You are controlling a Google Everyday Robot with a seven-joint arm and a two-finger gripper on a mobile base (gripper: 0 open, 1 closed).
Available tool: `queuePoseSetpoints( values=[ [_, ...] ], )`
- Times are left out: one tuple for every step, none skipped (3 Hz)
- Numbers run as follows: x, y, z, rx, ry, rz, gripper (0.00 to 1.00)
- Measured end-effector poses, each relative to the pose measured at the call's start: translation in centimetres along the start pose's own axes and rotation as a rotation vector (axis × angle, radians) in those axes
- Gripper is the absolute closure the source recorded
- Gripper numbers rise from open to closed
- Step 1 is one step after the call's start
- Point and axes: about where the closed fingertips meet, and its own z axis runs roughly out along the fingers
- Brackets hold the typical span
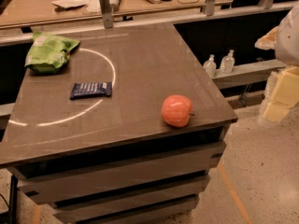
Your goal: Move rxbar blueberry near apple
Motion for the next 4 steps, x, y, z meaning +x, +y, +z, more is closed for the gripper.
queuePoseSetpoints(
  values=[
    [0.0, 0.0, 0.0, 0.0, 0.0, 0.0, 0.0],
    [-2.1, -1.7, 1.6, -0.015, -0.042, -0.009, 0.0],
    [-4.9, -3.7, 3.1, -0.03, -0.066, -0.041, 0.0],
    [-9.7, -5.7, 5.1, -0.057, -0.077, -0.09, 0.0]
  ],
)
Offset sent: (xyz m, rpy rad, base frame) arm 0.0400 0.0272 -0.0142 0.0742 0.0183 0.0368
